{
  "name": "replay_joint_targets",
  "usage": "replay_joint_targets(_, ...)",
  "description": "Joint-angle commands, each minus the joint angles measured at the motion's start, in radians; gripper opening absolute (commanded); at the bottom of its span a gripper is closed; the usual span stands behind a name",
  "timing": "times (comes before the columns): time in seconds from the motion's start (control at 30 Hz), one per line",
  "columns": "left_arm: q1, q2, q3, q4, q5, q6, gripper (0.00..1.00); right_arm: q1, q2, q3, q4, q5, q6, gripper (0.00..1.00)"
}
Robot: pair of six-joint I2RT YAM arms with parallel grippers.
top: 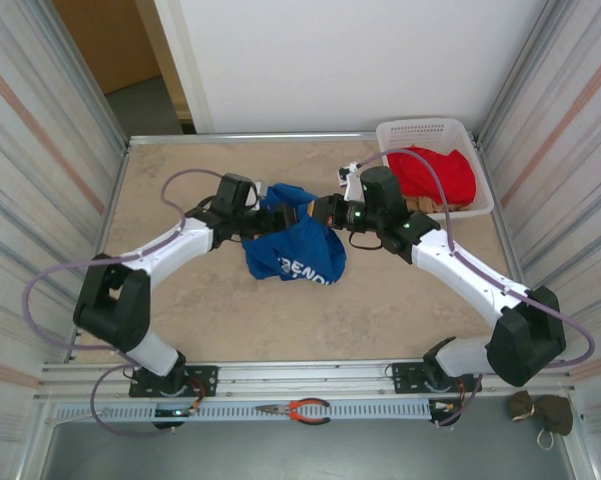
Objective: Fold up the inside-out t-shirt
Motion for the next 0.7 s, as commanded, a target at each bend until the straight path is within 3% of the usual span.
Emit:
replay_joint_targets(0.0,-0.023,0.068,0.057,0.04,-0.007,-0.072,0.89,0.01,-0.037,0.005,-0.003,0.003,0.0,0.0)
replay_joint_targets(0.07,-0.036,0.103,0.063,0.069,0.015,-0.085,0.79,0.008,-0.055,-0.002,-0.015,0.012,-0.009,0.0)
replay_joint_targets(0.1,-0.04,0.114,0.058,0.093,0.027,-0.088,0.64,0.007,-0.07,-0.012,-0.025,0.023,-0.015,0.0)
replay_joint_targets(0.13,-0.039,0.118,0.046,0.117,0.029,-0.096,0.41,0.005,-0.088,-0.027,-0.035,0.034,-0.02,0.0)
replay_joint_targets(0.2,-0.035,0.101,0.009,0.17,0.017,-0.102,0.05,-0.002,-0.129,-0.075,-0.049,0.06,-0.021,0.0)
replay_joint_targets(0.23,-0.03,0.085,-0.012,0.196,0.01,-0.104,0.0,-0.003,-0.149,-0.104,-0.053,0.076,-0.02,0.0)
replay_joint_targets(0.5,0.022,-0.066,-0.16,0.385,0.054,-0.04,0.0,0.003,-0.188,-0.419,-0.013,0.244,0.02,0.0)
replay_joint_targets(0.53,0.023,-0.072,-0.168,0.392,0.067,-0.024,0.0,0.005,-0.168,-0.419,-0.044,0.261,0.005,0.09)
replay_joint_targets(0.6,0.024,-0.077,-0.186,0.41,0.108,0.001,0.0,0.025,-0.126,-0.394,-0.118,0.296,-0.036,0.39)
replay_joint_targets(0.67,0.024,-0.08,-0.206,0.428,0.128,0.007,0.0,0.069,-0.119,-0.348,-0.173,0.341,-0.079,0.53)
